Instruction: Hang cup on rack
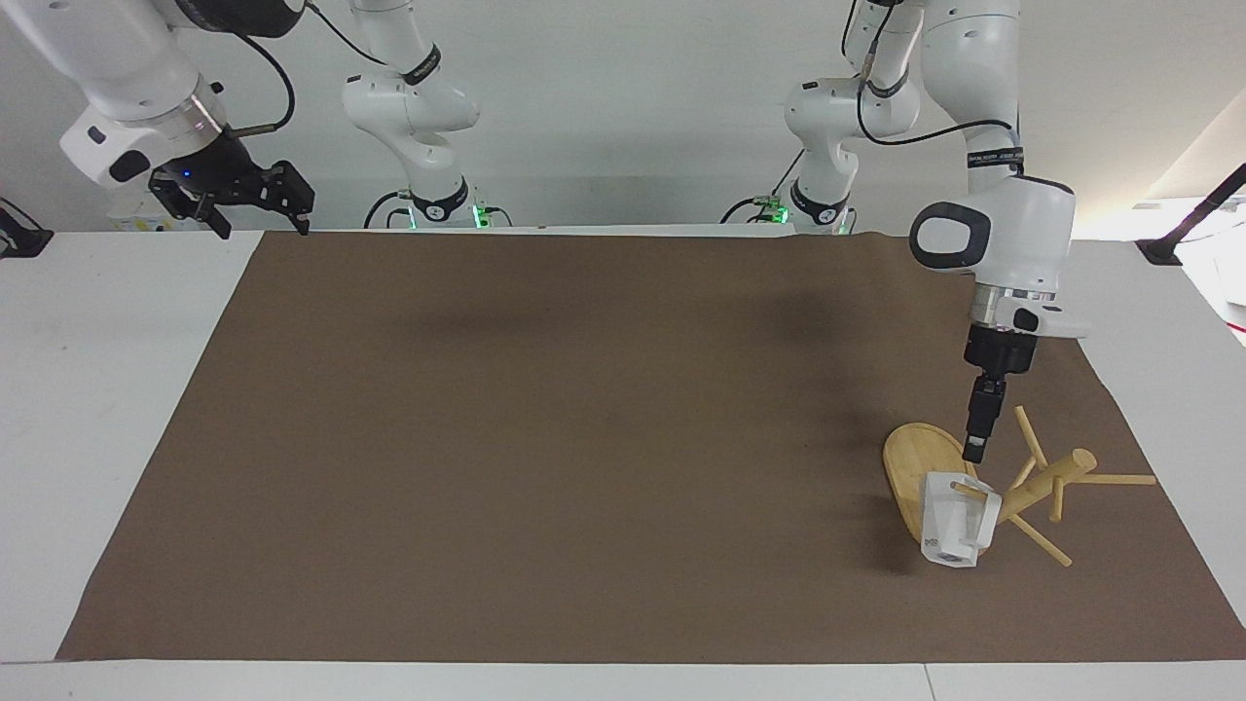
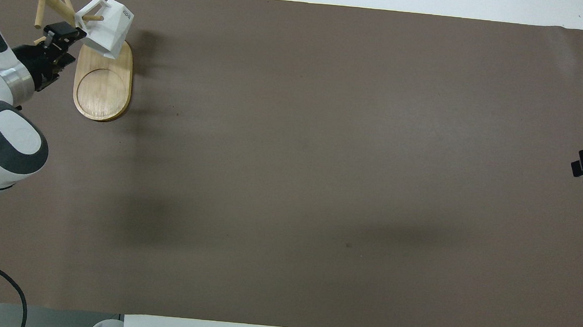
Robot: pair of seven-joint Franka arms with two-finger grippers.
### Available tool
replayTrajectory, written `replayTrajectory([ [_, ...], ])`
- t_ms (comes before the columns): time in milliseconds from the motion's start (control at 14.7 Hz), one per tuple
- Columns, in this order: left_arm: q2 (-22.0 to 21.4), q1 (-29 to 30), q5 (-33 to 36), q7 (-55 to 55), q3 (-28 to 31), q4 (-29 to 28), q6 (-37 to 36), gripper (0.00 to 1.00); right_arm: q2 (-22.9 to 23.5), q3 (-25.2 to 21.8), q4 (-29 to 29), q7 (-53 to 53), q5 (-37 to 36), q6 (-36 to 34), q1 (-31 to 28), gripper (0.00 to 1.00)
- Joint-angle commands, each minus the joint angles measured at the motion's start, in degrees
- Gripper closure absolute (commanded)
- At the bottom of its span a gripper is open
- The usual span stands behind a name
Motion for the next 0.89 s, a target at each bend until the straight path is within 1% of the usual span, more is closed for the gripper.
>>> replayTrajectory([
  [0, -7.84, 3.56, -0.69, 1.07, 0.1, -0.96, -14.41, 0.0, -0.87, -0.15, -1.04, 1.16, -0.52, -0.27, 0.45, 0.01],
  [68, -10.05, 5.15, -0.42, 1.33, 0.1, -0.79, -19.6, 0.0, -0.87, -0.15, -1.04, 1.16, -0.52, -0.26, 0.45, 0.01],
  [136, -12.51, 6.21, 1.49, 1.33, 0.19, -0.17, -25.83, 0.0, -0.87, -0.15, -1.13, 1.16, -0.52, -0.26, 0.45, 0.01],
  [273, -14.46, 7.45, 14.19, 1.07, 0.19, 3.94, -37.43, 0.0, -0.87, -0.15, -1.04, 1.16, -0.52, -0.09, 0.45, 0.01],
  [341, -14.29, 7.45, 20.0, 1.07, 0.02, 7.7, -44.11, 0.0, -0.87, -0.15, -1.04, 1.16, -0.52, 0.0, 0.45, 0.01],
  [409, -13.77, 7.36, 24.41, 1.42, -0.07, 11.74, -51.22, 0.0, -0.78, -0.15, -0.95, 1.16, -0.61, 0.0, 0.53, 0.01],
  [545, -12.63, 6.57, 27.69, 2.82, -0.16, 17.82, -61.0, 0.0, -0.87, -0.15, -1.04, 1.16, -0.52, 0.0, 0.53, 0.01],
  [614, -11.84, 6.48, 29.18, 5.61, -0.16, 21.33, -66.53, 0.0, -0.87, -0.15, -1.04, 1.16, -0.61, 0.09, 0.53, 0.01],
  [750, -9.03, 5.7, 34.71, 12.03, -1.12, 28.97, -77.09, 0.0, -0.87, -0.15, -1.04, 1.16, -0.52, 0.09, 0.53, 0.01],
  [818, -8.15, 4.82, 35.26, 15.36, -1.22, 30.92, -79.74, 0.0, -0.87, -0.15, -1.04, 1.16, -0.52, 0.17, 0.45, 0.01],
])
